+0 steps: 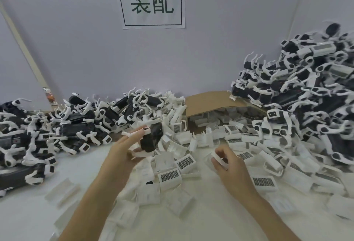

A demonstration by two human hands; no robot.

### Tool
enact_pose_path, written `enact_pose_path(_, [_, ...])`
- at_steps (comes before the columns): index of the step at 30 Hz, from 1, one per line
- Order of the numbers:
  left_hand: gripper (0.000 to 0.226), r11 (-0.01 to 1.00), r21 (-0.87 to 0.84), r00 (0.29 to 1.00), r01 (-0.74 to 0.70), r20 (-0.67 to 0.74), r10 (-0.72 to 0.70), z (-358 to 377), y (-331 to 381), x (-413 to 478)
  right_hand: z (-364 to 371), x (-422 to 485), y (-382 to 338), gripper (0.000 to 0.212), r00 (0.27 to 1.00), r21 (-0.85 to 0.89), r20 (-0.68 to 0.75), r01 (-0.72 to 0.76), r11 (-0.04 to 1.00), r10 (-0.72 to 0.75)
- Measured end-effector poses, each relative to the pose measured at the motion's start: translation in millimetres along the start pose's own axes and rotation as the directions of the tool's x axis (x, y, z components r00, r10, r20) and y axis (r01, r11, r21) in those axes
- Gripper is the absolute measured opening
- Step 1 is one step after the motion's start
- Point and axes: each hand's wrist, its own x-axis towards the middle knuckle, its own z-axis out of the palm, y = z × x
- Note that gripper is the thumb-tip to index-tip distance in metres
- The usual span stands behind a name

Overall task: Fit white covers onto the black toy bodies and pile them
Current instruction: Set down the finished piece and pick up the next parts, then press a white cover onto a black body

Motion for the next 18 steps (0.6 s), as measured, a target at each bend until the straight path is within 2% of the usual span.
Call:
enact_pose_path(4, [0.036,0.94,-0.312,0.987,0.137,0.123,-0.103,33,-34,-7,-1,-2,0,0.025,0.998,0.004,0.06,0.001,1.0,-0.002])
enact_pose_path(6, [0.036,0.945,-0.293,0.982,0.143,0.16,-0.099,40,-43,-11,-1,-2,-1,0.006,0.992,0.089,0.117,-0.059,0.994,0.048])
enact_pose_path(9, [0.051,0.963,-0.241,0.978,0.122,0.193,-0.075,40,-46,-18,0,-3,-2,0.036,0.963,0.25,0.24,-0.182,0.951,0.121])
enact_pose_path(13, [0.048,0.96,-0.264,0.982,0.095,0.186,-0.046,40,-48,-21,3,-2,-4,0.05,0.935,0.404,0.328,-0.271,0.874,0.138])
enact_pose_path(16, [0.045,0.958,-0.278,0.987,0.077,0.156,-0.034,45,-50,-23,3,-1,-9,0.053,0.931,0.447,0.322,-0.31,0.839,0.172])
enact_pose_path(18, [0.043,0.963,-0.262,0.988,0.057,0.152,-0.017,50,-52,-25,1,0,-13,0.046,0.927,0.495,0.329,-0.33,0.804,0.178])
